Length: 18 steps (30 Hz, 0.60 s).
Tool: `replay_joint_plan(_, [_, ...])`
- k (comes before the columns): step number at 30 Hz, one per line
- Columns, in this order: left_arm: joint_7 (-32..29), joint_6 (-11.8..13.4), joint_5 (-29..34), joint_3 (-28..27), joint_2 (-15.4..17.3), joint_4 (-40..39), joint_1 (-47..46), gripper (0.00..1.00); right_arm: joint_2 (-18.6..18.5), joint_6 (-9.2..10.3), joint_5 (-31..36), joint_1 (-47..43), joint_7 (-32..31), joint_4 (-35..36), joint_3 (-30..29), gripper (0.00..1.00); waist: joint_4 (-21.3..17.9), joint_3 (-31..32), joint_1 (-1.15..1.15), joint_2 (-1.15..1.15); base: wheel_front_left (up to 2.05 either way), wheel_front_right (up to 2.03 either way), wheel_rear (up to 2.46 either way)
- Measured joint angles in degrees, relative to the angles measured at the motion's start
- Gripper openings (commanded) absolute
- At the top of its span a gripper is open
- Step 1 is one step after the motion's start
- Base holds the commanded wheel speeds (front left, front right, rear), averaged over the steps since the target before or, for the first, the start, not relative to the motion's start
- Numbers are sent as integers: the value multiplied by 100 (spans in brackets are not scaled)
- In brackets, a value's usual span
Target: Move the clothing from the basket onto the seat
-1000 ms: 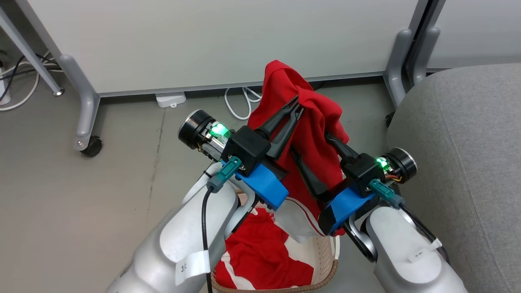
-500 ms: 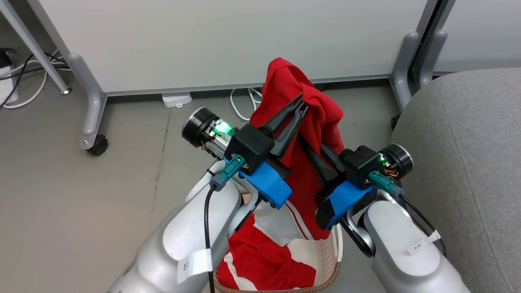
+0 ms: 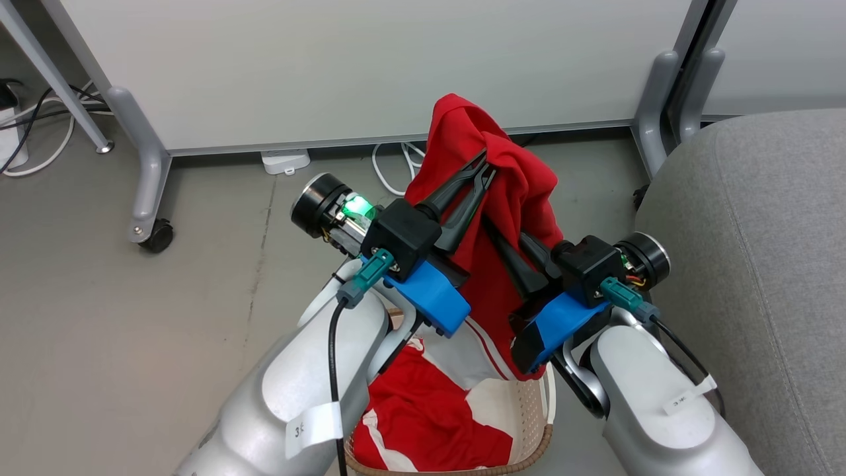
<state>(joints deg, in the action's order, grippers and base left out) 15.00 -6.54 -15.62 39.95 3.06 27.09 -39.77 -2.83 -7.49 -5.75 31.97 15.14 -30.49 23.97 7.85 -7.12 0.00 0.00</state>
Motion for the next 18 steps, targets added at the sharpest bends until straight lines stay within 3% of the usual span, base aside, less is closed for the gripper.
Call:
replay_joint_plan(7, [0, -5, 53, -24, -5, 30, 4, 0, 0, 0, -55, -18, 0, 43, 7, 0, -10, -4, 0, 0, 0, 0, 0])
replay_joint_plan(8, [0, -5, 56, -35, -8, 45, 6, 43, 0, 0, -69, -20, 0, 48, 4, 0, -13, -7, 0, 0, 0, 0, 0])
replay_joint_plan(9, [0, 2, 57, -48, -8, 60, 7, 100, 0, 0, -81, -20, 0, 58, 3, 0, -15, -10, 0, 0, 0, 0, 0])
replay_joint_plan(18, [0, 45, 140, -59, -9, 148, 70, 100, 1, 0, -276, -19, 0, 170, -46, 0, -33, -47, 0, 0, 0, 0, 0])
